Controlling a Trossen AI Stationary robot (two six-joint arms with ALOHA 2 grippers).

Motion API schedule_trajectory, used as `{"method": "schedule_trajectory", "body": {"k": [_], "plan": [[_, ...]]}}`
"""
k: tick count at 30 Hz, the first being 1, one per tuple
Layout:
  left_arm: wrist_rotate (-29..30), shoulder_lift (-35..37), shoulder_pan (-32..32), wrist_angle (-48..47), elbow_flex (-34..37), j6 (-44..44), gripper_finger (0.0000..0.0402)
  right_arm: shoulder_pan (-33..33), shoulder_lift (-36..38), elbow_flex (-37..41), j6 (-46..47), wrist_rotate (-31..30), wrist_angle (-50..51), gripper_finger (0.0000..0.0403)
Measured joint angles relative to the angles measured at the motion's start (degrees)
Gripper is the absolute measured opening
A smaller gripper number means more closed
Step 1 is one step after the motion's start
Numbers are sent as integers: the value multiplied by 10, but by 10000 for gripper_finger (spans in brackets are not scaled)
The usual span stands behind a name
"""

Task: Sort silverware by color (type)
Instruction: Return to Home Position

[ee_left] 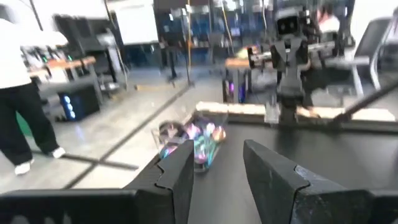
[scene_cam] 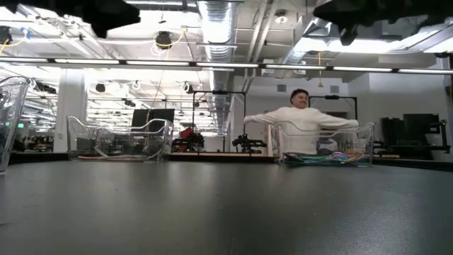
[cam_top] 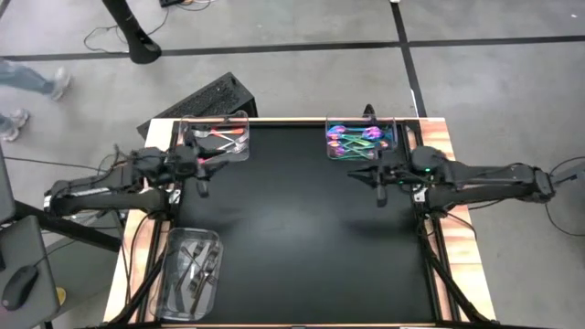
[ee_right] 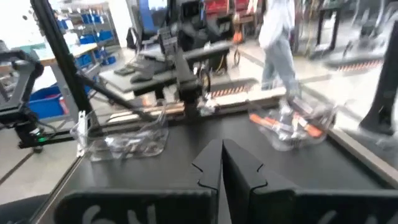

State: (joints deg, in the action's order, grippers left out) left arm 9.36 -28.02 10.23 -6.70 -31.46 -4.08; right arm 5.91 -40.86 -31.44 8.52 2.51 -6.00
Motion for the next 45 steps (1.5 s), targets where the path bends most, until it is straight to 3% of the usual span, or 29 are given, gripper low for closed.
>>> {"method": "schedule_trajectory", "body": {"k": [8, 11, 17, 23, 27, 32, 38, 41, 45], "plan": [[-12, 146, 6, 73, 147, 42, 127, -3, 67, 2, -40, -39, 58, 17], [-16, 180, 6, 75, 170, 52, 127, -2, 77, 32, -42, -45, 31, 16], [-18, 215, 6, 124, 207, 35, 127, 35, 98, 105, -43, -147, -50, 23], [-20, 217, 6, 146, 234, 22, 127, 65, 99, 124, 114, -119, 26, 8], [-10, 217, 6, 154, 235, 22, 127, 57, 133, 124, 104, -84, 75, 10], [-1, 252, 6, 137, 226, 18, 126, 27, 208, 124, 70, -85, 125, 12], [-16, 276, 6, 173, 265, 17, 83, -2, 284, 174, 66, -142, 82, 12], [-26, 271, 6, 231, 301, 23, 50, -3, 307, 207, 66, -142, 44, 11], [-15, 271, 7, 225, 307, 34, 11, -3, 330, 222, 78, -142, 48, 11]]}}
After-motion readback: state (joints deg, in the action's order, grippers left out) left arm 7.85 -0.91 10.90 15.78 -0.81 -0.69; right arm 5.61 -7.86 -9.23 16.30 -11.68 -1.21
